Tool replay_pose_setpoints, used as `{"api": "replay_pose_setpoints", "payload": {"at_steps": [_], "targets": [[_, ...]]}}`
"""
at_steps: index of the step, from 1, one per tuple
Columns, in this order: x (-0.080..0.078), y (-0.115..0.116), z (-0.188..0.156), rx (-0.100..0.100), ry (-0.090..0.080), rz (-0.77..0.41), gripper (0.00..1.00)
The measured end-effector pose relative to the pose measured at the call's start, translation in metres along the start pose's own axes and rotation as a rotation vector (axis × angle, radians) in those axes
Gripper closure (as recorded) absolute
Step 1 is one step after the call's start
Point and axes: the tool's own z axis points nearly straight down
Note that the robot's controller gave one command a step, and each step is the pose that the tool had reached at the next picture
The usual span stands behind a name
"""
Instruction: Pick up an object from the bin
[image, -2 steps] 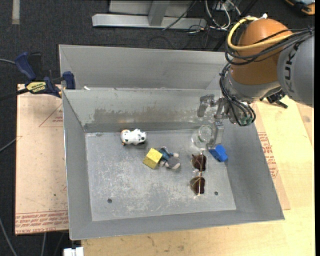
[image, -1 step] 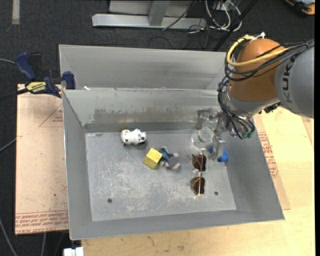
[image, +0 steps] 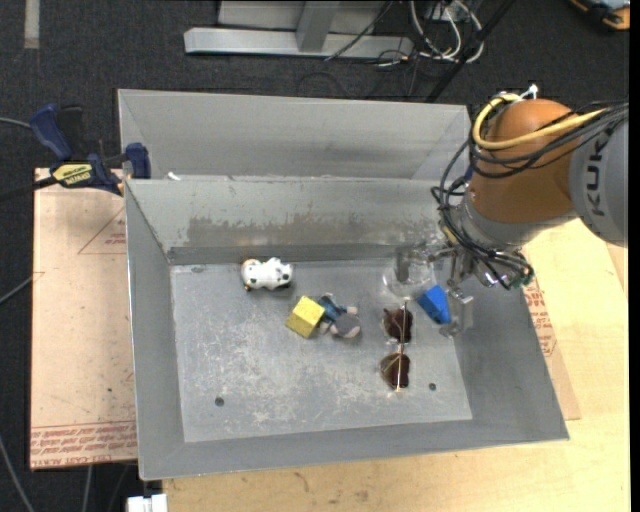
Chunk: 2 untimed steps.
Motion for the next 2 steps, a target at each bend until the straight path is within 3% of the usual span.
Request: {"api": "replay_pose_setpoints", "payload": {"at_steps": [1,2], "targets": [[0.012,-0.005,0.034,0.002,-0.002,-0.181,0.00],[0.016,0.004,0.061,0.001,-0.001,-0.336,0.00]]}}
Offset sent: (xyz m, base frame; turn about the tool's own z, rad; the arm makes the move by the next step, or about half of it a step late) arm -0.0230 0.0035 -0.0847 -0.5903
